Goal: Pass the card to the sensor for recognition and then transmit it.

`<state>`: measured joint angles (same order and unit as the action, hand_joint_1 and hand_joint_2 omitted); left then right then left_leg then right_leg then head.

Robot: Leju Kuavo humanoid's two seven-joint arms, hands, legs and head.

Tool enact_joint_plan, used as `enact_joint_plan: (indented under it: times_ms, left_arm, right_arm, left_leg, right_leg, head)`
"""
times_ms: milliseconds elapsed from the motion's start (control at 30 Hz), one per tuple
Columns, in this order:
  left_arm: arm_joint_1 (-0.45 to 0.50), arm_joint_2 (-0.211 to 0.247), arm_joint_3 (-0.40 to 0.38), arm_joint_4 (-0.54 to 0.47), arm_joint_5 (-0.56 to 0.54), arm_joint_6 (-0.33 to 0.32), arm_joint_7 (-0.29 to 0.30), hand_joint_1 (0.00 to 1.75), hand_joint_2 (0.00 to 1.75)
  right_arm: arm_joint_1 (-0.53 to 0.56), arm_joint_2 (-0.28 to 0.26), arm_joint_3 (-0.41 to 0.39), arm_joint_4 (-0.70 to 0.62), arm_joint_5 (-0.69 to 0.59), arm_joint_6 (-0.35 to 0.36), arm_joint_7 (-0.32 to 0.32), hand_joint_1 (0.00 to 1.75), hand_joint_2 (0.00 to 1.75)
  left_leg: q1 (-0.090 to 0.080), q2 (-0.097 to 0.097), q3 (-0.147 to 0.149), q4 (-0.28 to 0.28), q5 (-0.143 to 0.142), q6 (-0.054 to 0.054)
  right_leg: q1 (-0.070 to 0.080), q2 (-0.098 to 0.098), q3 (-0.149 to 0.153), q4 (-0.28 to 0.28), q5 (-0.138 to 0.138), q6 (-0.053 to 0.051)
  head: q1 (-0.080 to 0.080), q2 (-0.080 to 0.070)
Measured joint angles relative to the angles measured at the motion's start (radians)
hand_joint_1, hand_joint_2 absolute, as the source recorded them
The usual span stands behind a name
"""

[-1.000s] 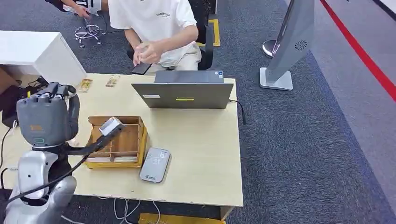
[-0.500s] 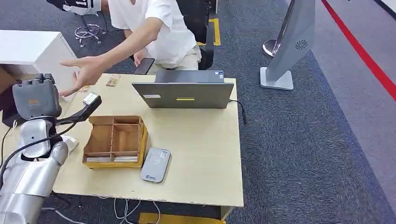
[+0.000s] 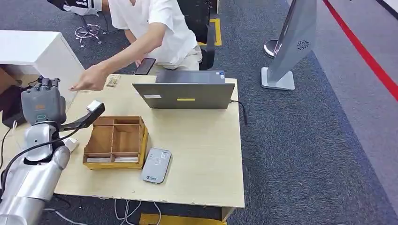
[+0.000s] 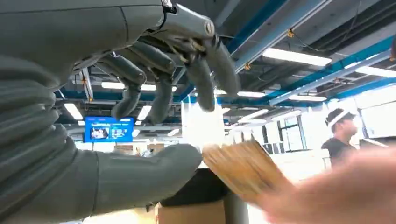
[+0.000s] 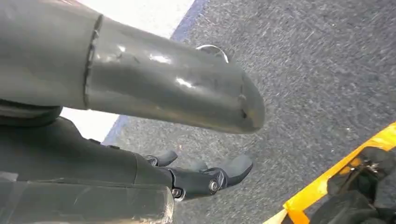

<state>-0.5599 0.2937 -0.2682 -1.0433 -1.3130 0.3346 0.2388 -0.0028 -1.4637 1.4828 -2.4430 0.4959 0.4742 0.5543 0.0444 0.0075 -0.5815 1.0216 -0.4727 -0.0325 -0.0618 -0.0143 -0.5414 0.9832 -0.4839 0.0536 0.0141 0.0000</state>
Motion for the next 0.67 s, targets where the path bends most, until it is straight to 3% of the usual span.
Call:
enact_joint_plan:
  times_ms: [167, 267, 367, 400, 467, 567, 633, 667]
  left_arm:
    - [0.052, -0.006, 0.013, -0.029, 0.067, 0.026, -0.047, 0.00, 1.75]
    - [0.176, -0.009, 0.033, -0.142, 0.140, 0.061, -0.098, 0.00, 1.75]
    - [0.352, 0.001, 0.078, -0.279, 0.256, 0.109, -0.175, 0.00, 1.75]
    - [0.408, 0.003, 0.102, -0.319, 0.315, 0.109, -0.208, 0.00, 0.00]
    - [0.534, 0.005, 0.171, -0.402, 0.452, 0.101, -0.268, 0.00, 0.00]
    - [0.699, -0.001, 0.324, -0.483, 0.671, 0.016, -0.390, 0.00, 0.00]
    - [0.769, -0.019, 0.453, -0.517, 0.766, -0.083, -0.450, 0.00, 0.00]
    - [0.783, -0.049, 0.556, -0.525, 0.805, -0.170, -0.483, 0.00, 0.00]
  right_arm:
    - [0.033, 0.005, 0.002, 0.000, 0.073, 0.000, 0.033, 0.00, 0.00]
    - [0.085, 0.006, 0.006, -0.012, 0.194, 0.000, 0.085, 0.00, 0.00]
    - [0.138, 0.016, 0.006, -0.022, 0.278, 0.000, 0.095, 0.00, 0.00]
    - [0.174, 0.020, -0.007, -0.027, 0.296, 0.000, 0.095, 0.00, 0.00]
    - [0.271, 0.027, -0.054, -0.036, 0.327, 0.000, 0.096, 0.00, 0.00]
    - [0.467, 0.054, -0.200, -0.041, 0.402, 0.005, 0.096, 0.00, 0.00]
    - [0.562, 0.074, -0.280, -0.042, 0.415, 0.005, 0.096, 0.00, 0.00]
    - [0.601, 0.087, -0.312, -0.044, 0.417, 0.011, 0.096, 0.00, 0.00]
  left_leg:
    - [0.000, 0.001, 0.000, 0.000, 0.000, 0.000]
    - [0.000, 0.002, 0.000, 0.000, -0.002, 0.000]
    - [0.000, 0.005, 0.000, -0.001, -0.004, 0.000]
    - [0.000, 0.005, 0.000, -0.001, -0.005, 0.000]
    - [0.000, 0.005, 0.000, -0.001, -0.006, -0.001]
    - [0.001, 0.005, 0.000, -0.001, -0.008, -0.002]
    - [0.001, 0.004, 0.000, -0.001, -0.009, -0.001]
    - [0.001, 0.003, 0.000, -0.001, -0.009, -0.001]
  right_leg:
    - [0.000, 0.000, 0.000, 0.000, 0.000, 0.000]
    - [0.000, 0.002, -0.001, 0.000, -0.001, 0.000]
    - [0.000, 0.004, -0.001, 0.000, -0.003, 0.000]
    - [0.000, 0.004, -0.001, 0.000, -0.004, 0.000]
    - [0.000, 0.004, -0.002, 0.000, -0.005, 0.000]
    - [0.000, 0.004, -0.003, 0.000, -0.008, 0.001]
    - [0.001, 0.003, -0.002, 0.000, -0.009, 0.001]
    - [0.001, 0.002, -0.002, 0.000, -0.010, 0.001]
  head:
    - [0.000, 0.000]
    - [0.000, 0.000]
    - [0.000, 0.000]
    - [0.001, 0.000]
    - [0.000, 0.000]
    - [0.000, 0.000]
    - [0.000, 0.000]
    - [0.000, 0.000]
